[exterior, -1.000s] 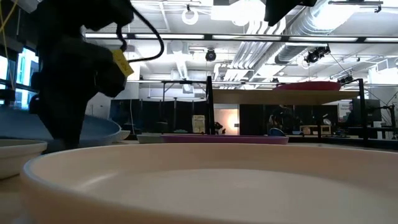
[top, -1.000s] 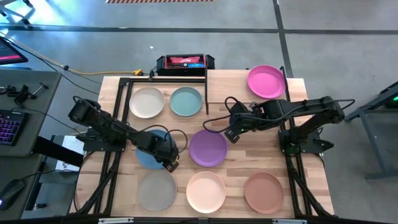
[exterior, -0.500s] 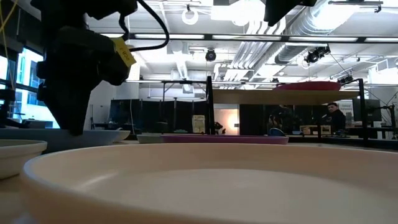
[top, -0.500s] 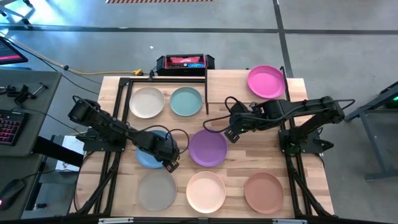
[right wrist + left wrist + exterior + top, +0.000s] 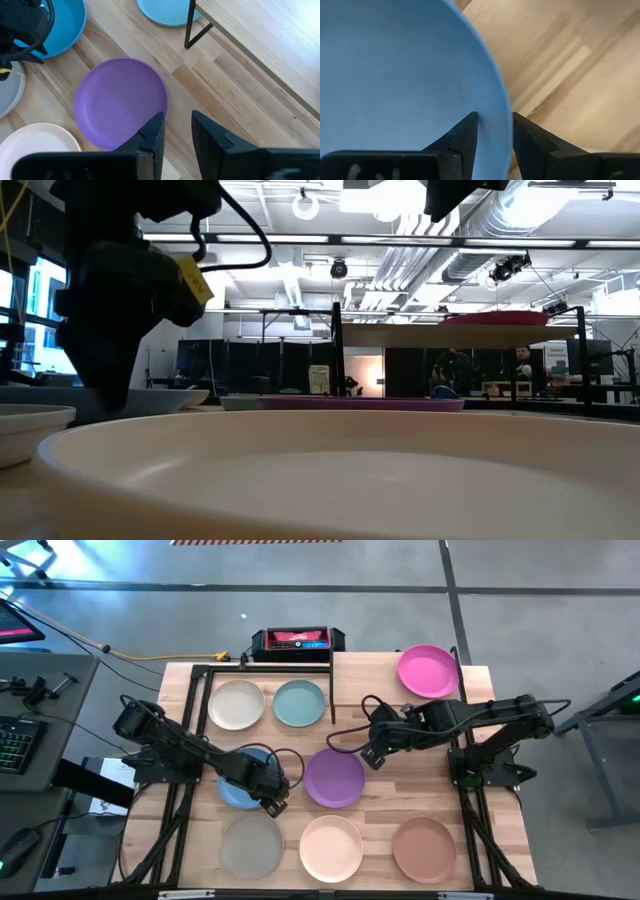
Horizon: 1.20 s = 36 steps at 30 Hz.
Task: Place and stack plates onto a shelf
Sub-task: Stack the blue plate on top of the pink plate on the shelf
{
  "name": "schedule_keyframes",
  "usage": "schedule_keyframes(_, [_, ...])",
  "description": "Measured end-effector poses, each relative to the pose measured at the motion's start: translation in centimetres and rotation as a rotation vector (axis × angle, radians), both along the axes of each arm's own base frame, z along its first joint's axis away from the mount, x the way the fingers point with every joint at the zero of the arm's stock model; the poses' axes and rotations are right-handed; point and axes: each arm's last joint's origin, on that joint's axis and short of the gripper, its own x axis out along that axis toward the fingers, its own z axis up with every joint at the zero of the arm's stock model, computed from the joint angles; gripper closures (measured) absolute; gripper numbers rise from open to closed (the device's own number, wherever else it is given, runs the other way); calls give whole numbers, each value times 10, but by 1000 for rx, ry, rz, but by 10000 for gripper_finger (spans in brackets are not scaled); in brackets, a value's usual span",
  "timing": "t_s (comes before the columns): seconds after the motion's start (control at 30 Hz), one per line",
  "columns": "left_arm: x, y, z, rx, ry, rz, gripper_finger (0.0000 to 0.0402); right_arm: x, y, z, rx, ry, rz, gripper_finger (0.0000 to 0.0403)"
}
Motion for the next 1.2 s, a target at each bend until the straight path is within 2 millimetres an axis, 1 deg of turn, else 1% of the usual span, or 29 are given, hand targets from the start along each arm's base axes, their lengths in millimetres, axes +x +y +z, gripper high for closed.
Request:
schedule_keyframes(0.23, [1,0,-3,3,10,-1,298,0,0,0,0,0,0,328])
schedule_keyframes(0.33, [1,0,-3,3,10,-1,306,0,0,0,0,0,0,328])
schedule_keyframes(0.67, [1,-1,-1,2,6,-40,376,0,0,0,-1,0,0,328])
schedule_keyframes(0.8, [-1,-4,-1,8,8,-70,393,0,0,0,-1,0,0,328])
schedule_keyframes(0.93, [-4,-8,3,13,-11,-87,396,0,0,0,7,-5,-14,328])
schedule_keyframes(1.2, [-16,-10,23,4,-46,-116,398,0,0,0,18,-3,-9,328])
